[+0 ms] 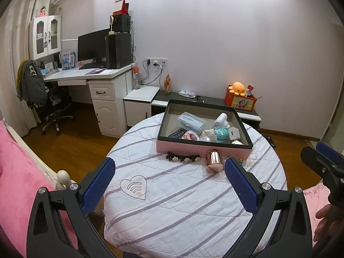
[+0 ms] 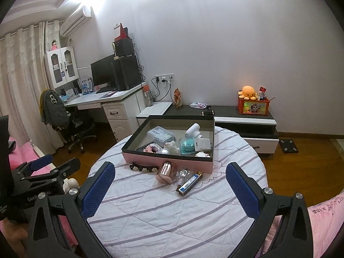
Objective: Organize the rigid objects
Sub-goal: 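Withdraw both open tools from the box toward the remaining items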
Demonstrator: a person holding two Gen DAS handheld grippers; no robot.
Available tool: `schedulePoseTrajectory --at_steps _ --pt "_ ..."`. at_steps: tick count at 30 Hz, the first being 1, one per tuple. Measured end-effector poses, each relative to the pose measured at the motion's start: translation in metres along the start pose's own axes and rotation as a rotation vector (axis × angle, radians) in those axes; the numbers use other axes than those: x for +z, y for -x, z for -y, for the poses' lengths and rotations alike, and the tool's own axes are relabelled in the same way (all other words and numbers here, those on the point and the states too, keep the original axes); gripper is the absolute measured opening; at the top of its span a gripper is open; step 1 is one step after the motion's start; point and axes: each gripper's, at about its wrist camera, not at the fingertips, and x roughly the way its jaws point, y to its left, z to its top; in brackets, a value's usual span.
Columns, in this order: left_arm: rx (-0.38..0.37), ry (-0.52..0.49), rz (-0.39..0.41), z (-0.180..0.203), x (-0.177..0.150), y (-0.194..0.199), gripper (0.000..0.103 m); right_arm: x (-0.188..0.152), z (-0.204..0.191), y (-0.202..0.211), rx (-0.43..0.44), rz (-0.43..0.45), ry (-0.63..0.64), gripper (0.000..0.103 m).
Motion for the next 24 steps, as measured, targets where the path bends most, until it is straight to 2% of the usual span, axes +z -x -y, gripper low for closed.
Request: schedulePoseTrajectory --at_steps 15,18,24 --pt "0.006 -0.001 -0.007 0.000 -0.002 -0.002 0.103 -0.003 -0.001 -0.008 -0.006 -0.014 0.009 0.103" --pt "0.010 -0.001 -0.036 -0.001 -0.005 -0.013 0.103 -0.008 0.003 -0.024 -0.034 -0.047 0.014 0.103" --pt "0.002 -0.019 -0.109 0.002 -0.015 -0.053 0.103 -0.029 0.020 -0.072 -0.077 -0.166 0.005 0.103"
